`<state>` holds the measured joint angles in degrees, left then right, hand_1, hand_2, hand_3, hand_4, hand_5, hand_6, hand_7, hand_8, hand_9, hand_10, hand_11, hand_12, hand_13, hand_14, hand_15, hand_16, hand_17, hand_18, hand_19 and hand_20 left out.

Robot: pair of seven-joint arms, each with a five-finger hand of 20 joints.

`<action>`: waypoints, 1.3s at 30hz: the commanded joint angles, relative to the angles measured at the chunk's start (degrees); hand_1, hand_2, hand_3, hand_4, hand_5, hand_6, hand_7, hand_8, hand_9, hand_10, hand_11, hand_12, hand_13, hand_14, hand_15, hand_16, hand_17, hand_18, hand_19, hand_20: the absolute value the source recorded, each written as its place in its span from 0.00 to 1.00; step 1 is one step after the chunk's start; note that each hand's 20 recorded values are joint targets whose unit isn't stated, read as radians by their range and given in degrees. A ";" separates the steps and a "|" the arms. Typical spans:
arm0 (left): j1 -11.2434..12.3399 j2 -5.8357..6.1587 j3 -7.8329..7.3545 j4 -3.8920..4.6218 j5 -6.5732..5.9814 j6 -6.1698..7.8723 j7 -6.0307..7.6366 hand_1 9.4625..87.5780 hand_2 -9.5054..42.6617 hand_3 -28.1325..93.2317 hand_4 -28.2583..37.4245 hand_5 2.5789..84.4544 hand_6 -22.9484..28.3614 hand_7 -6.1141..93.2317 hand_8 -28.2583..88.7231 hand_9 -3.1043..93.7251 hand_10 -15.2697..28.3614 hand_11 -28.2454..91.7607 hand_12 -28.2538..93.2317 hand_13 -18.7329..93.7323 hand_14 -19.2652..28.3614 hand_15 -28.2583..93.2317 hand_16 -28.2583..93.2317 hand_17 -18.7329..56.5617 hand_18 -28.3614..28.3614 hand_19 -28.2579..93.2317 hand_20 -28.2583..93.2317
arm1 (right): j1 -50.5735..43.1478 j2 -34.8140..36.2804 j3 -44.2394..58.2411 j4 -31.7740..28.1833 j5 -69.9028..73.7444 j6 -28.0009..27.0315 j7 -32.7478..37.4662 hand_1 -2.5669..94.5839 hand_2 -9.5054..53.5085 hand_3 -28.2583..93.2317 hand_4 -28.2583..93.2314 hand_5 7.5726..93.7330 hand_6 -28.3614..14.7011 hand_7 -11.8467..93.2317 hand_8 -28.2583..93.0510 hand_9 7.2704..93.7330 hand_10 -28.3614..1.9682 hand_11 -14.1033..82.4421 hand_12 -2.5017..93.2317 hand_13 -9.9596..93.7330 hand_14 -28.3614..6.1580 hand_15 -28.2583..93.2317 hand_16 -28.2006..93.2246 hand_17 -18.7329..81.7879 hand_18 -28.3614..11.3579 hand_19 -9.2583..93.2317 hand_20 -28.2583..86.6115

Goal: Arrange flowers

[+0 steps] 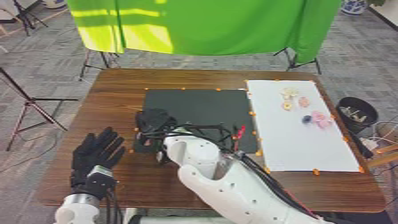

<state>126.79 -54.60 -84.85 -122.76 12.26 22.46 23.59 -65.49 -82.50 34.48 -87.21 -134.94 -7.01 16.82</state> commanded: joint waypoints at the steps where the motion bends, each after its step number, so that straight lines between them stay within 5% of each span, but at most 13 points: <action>1: -0.02 -0.12 -0.07 0.03 0.15 0.94 -0.01 0.23 0.50 0.83 0.00 0.50 0.66 0.23 0.17 0.36 0.73 0.47 0.32 0.35 0.75 0.57 0.16 0.15 0.76 0.54 0.31 | 0.26 0.09 -1.31 0.95 -2.16 3.29 2.31 0.65 0.00 0.80 0.00 0.68 0.65 0.37 0.19 0.84 0.60 0.21 0.38 0.72 0.59 0.51 0.56 0.47 0.20 0.87 0.61; 8: 0.57 -0.18 -0.53 -0.02 -0.57 0.62 0.66 0.23 0.50 0.83 0.00 0.50 0.66 0.24 0.17 0.36 0.73 0.48 0.32 0.35 0.75 0.57 0.16 0.15 0.76 0.55 0.31 | -0.14 0.58 -1.07 0.04 -3.16 0.87 1.55 0.63 0.00 0.82 0.00 0.63 0.65 0.32 0.11 0.72 0.54 0.32 0.21 0.70 0.58 0.53 0.53 0.47 0.19 0.87 0.60; 20: 0.87 -0.23 -0.87 -0.11 -1.12 0.67 0.74 0.23 0.49 0.83 0.00 0.48 0.67 0.24 0.17 0.36 0.73 0.48 0.32 0.35 0.75 0.57 0.16 0.15 0.76 0.55 0.31 | -0.17 1.50 -0.96 -1.83 -2.65 -1.24 3.28 0.55 0.00 0.91 0.00 0.53 0.61 0.27 0.12 0.57 0.47 0.25 0.16 0.66 0.51 0.58 0.43 0.45 0.17 0.86 0.59; 27: 1.12 -0.27 -1.20 -0.14 -1.03 0.49 0.77 0.23 0.48 0.83 0.00 0.48 0.67 0.24 0.16 0.34 0.73 0.48 0.31 0.35 0.75 0.57 0.16 0.15 0.76 0.55 0.31 | -0.51 1.63 0.38 -3.45 -0.93 -0.04 5.70 0.50 0.00 0.93 0.00 0.52 0.59 0.27 0.12 0.39 0.28 0.21 0.13 0.57 0.42 0.57 0.37 0.45 0.16 0.86 0.58; 39: 1.81 -0.77 -1.37 -0.24 -1.32 -0.26 1.54 0.23 0.48 0.83 0.00 0.48 0.66 0.24 0.16 0.34 0.73 0.48 0.32 0.35 0.75 0.57 0.16 0.15 0.76 0.54 0.31 | -0.20 2.41 2.36 -5.74 0.53 -4.40 6.75 0.48 0.00 0.93 0.00 0.48 0.57 0.26 0.13 0.37 0.31 0.21 0.13 0.55 0.41 0.56 0.36 0.44 0.14 0.86 0.57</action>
<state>127.66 -54.64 -86.02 -122.79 11.27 22.62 24.83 -66.06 -80.69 35.19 -90.65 -134.66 -9.35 22.28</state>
